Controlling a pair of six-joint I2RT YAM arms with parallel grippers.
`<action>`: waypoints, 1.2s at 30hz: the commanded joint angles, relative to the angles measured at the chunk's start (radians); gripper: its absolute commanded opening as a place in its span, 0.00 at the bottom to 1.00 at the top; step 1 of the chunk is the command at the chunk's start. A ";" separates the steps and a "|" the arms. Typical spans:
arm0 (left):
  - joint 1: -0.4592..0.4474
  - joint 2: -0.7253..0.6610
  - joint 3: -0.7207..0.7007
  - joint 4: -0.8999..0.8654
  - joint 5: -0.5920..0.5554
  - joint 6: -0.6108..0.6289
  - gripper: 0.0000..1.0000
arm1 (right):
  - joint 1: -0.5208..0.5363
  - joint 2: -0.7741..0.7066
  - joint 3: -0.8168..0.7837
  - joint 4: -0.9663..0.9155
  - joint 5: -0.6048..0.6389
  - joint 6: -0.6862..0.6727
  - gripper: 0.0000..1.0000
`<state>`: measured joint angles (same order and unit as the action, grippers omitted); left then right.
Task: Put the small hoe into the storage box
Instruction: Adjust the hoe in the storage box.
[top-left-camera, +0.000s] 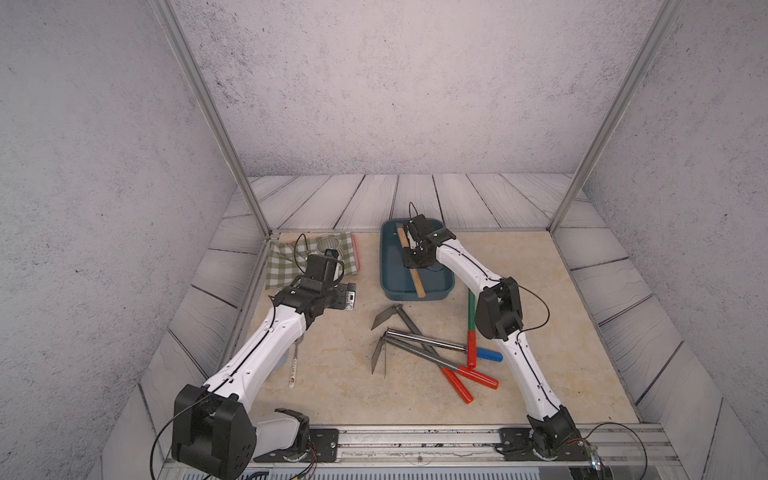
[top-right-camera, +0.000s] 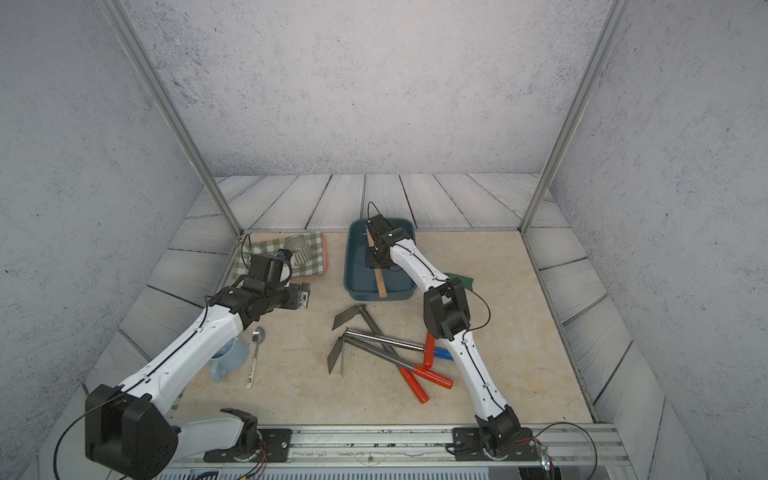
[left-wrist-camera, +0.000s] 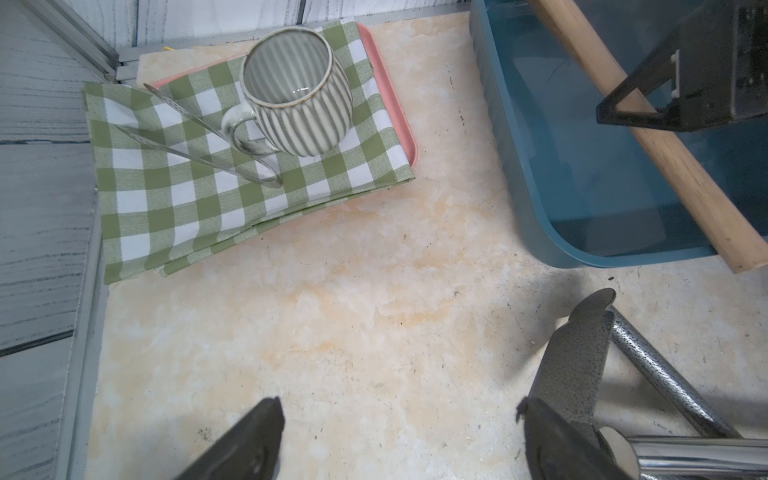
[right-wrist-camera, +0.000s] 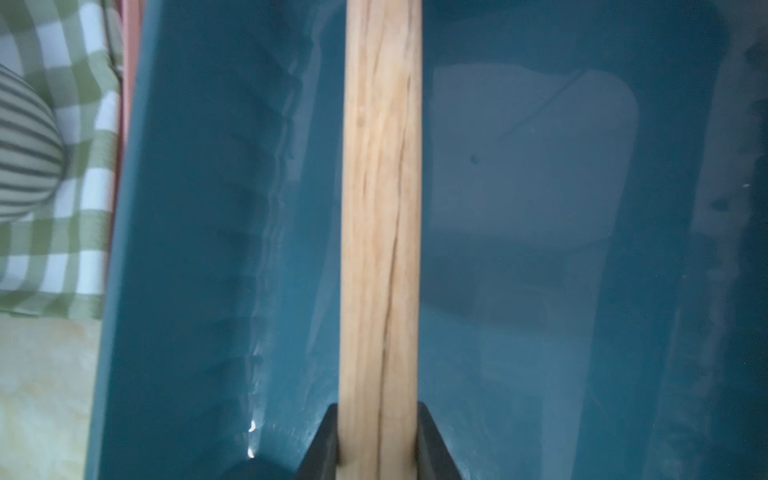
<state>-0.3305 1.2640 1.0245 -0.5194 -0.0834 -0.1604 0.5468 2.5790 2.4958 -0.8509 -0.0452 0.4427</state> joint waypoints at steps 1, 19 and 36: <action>-0.010 0.006 -0.010 -0.010 -0.003 0.008 0.92 | 0.002 0.002 0.006 0.109 0.001 0.025 0.07; -0.013 0.012 -0.007 -0.012 -0.001 0.012 0.92 | 0.001 -0.039 0.027 -0.100 0.040 -0.450 0.05; -0.019 0.023 -0.006 -0.021 -0.013 0.016 0.92 | -0.006 -0.015 -0.061 0.062 0.277 -0.576 0.58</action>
<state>-0.3393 1.2808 1.0245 -0.5201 -0.0853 -0.1566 0.5457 2.5790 2.4451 -0.8383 0.1669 -0.1375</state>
